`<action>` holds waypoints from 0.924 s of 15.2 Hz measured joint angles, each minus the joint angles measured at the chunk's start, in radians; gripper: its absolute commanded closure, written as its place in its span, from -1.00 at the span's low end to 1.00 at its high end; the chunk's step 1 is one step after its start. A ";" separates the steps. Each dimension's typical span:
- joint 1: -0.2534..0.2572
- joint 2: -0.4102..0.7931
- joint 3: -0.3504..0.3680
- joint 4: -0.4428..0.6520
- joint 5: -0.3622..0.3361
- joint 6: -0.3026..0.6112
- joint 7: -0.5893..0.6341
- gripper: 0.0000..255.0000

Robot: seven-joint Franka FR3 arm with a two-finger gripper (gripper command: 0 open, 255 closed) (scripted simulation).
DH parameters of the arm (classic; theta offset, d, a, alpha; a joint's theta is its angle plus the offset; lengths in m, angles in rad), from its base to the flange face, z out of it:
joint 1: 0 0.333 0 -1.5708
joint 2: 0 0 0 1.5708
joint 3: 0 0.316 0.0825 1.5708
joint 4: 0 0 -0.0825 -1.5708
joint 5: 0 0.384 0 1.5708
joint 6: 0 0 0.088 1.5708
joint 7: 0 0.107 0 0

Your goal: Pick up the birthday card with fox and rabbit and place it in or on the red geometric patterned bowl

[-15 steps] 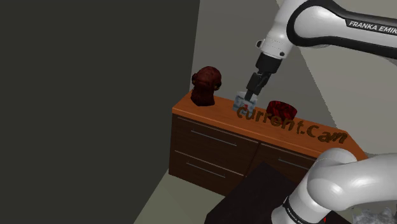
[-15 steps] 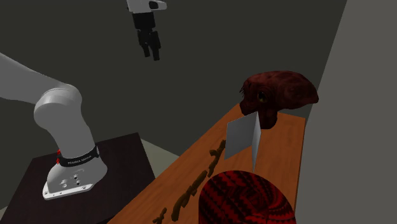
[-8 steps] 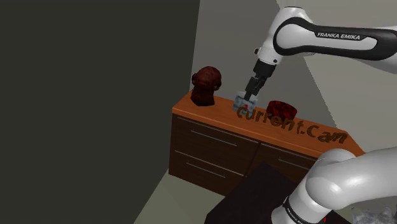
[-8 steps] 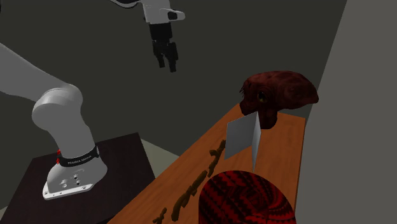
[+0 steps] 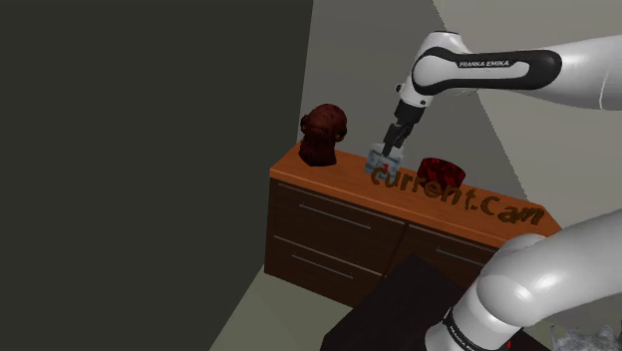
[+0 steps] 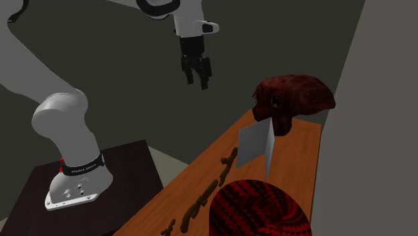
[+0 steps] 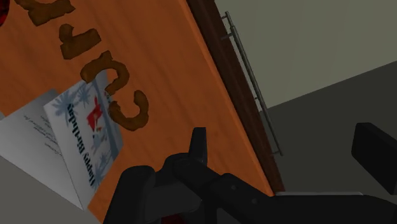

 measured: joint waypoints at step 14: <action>-0.063 0.421 -0.179 0.251 0.057 0.176 -0.255 -1.00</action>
